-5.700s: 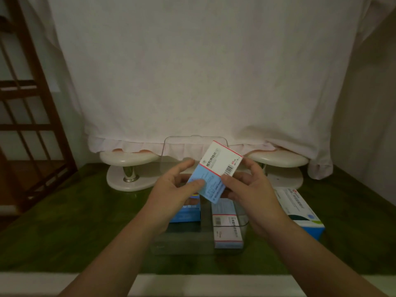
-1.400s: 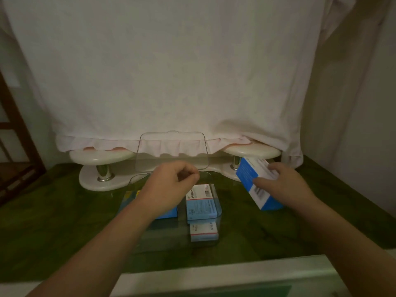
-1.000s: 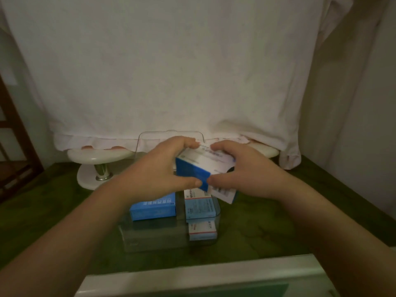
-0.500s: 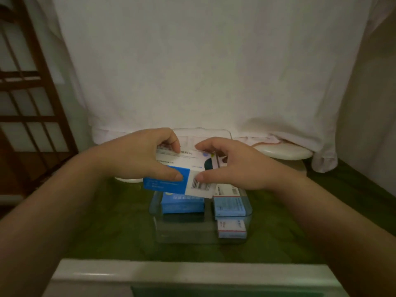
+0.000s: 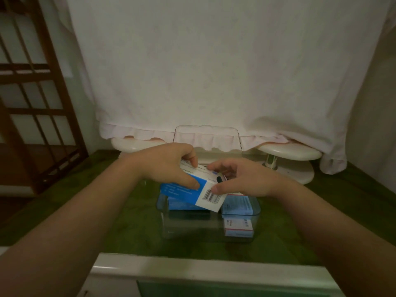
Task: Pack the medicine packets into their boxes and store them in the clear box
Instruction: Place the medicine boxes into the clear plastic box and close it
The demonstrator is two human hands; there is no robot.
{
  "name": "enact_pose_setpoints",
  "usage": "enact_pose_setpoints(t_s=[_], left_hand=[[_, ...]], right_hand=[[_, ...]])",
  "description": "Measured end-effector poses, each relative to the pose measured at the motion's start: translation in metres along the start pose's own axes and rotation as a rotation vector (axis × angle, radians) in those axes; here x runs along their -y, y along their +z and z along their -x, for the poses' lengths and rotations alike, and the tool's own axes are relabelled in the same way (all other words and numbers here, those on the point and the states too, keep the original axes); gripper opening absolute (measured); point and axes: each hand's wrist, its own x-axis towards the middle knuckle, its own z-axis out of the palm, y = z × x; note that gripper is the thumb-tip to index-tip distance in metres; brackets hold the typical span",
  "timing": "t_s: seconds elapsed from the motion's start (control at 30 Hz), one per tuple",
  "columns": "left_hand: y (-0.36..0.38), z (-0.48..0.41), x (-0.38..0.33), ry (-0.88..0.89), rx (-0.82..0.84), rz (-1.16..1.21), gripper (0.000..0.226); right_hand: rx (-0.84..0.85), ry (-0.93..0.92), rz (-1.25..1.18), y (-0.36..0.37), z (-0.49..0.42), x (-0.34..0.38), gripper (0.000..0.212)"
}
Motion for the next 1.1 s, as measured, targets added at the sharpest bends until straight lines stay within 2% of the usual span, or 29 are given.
enact_pose_setpoints(t_s=[0.43,0.63,0.9,1.1], left_hand=[[0.035,-0.007,0.012,-0.022,0.102,0.085,0.042],[0.040,-0.006,0.015,-0.012,0.144,0.013,0.043],[0.039,-0.008,0.016,-0.069,0.245,-0.173,0.060],[0.044,-0.013,0.017,-0.063,0.282,-0.225,0.057]], right_hand=[[0.045,0.002,0.166,0.010,0.005,-0.009,0.062],[0.057,-0.013,0.245,0.018,0.004,-0.010,0.065],[0.084,-0.004,0.328,0.025,-0.005,-0.010,0.067],[0.125,0.022,0.353,0.027,-0.010,-0.010,0.067]])
